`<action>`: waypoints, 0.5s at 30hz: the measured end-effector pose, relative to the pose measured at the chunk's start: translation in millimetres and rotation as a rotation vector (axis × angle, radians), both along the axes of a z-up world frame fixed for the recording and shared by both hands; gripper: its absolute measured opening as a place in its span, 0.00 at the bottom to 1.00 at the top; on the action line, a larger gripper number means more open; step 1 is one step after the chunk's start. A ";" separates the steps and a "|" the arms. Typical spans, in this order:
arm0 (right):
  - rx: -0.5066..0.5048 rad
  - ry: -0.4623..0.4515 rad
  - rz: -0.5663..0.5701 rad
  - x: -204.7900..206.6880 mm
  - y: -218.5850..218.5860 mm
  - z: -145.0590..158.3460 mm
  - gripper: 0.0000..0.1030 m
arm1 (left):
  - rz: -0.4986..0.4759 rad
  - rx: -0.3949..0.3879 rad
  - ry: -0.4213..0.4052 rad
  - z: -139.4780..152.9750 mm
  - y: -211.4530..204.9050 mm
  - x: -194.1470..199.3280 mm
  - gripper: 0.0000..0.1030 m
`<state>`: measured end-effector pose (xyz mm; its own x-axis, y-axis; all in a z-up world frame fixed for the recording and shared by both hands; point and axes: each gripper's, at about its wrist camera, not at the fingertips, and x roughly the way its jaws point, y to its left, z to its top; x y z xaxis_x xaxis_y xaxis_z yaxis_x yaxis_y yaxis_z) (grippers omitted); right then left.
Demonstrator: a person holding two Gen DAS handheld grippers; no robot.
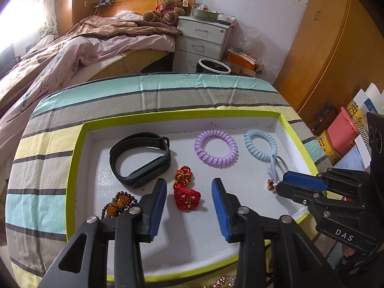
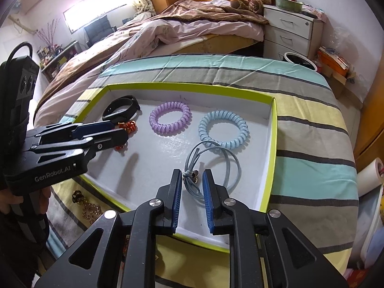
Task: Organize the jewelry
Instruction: 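Open the right tool on the grey cord while the left tool releases the red ornament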
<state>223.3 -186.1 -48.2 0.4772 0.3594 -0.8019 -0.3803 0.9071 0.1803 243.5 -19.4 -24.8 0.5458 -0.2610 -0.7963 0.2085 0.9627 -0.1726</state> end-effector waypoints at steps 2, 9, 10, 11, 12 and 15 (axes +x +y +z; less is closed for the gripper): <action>0.010 -0.010 -0.006 -2.7 -1.5 3.0 0.18 | -0.002 -0.010 -0.010 4.5 0.3 -4.4 0.38; 0.069 -0.056 -0.031 -21.0 -9.3 19.0 0.18 | 0.024 -0.042 -0.056 23.3 11.7 -31.3 0.46; 0.075 -0.063 -0.034 -24.1 -10.0 21.3 0.18 | 0.027 -0.044 -0.060 25.1 13.4 -35.5 0.46; 0.084 -0.070 -0.040 -28.5 -11.6 23.7 0.18 | 0.032 -0.048 -0.065 27.2 15.6 -40.3 0.46; 0.095 -0.076 -0.043 -32.7 -13.4 25.3 0.18 | 0.039 -0.055 -0.071 29.2 18.4 -46.0 0.46; 0.121 -0.085 -0.056 -46.2 -18.0 28.5 0.18 | 0.055 -0.072 -0.075 30.4 27.3 -63.9 0.46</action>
